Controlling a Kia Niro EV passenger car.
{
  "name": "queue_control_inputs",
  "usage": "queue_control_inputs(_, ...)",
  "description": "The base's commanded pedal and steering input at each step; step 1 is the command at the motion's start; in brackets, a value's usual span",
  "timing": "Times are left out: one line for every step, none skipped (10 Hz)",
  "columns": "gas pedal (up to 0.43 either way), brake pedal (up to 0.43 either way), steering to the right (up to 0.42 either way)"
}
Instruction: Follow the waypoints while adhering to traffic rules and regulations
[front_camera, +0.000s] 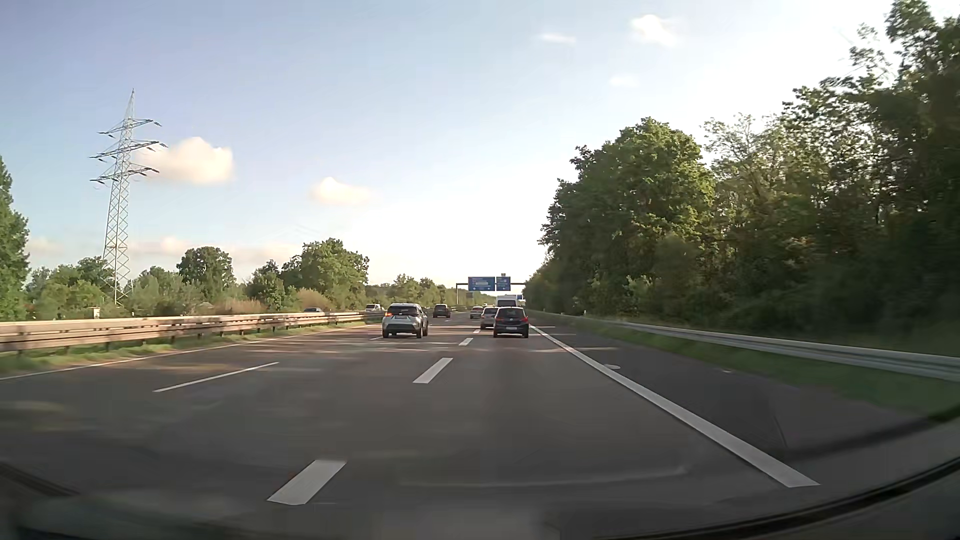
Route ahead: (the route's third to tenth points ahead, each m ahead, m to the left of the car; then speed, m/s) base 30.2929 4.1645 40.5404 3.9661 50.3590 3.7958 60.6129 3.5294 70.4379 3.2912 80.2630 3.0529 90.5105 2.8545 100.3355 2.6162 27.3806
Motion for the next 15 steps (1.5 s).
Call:
queue_control_inputs(0.280,0.000,-0.002)
queue_control_inputs(0.280,0.000,-0.003)
queue_control_inputs(0.370,0.000,-0.003)
queue_control_inputs(0.461,0.000,-0.003)
queue_control_inputs(0.539,0.000,-0.002)
queue_control_inputs(0.630,0.000,-0.002)
queue_control_inputs(0.720,0.000,-0.002)
queue_control_inputs(0.780,0.000,-0.002)
queue_control_inputs(0.791,0.000,-0.002)
queue_control_inputs(0.791,0.000,-0.002)
queue_control_inputs(0.791,0.000,-0.002)
queue_control_inputs(0.791,0.000,-0.002)
queue_control_inputs(0.780,0.000,-0.002)
queue_control_inputs(0.780,0.000,-0.002)
queue_control_inputs(0.780,0.000,-0.002)
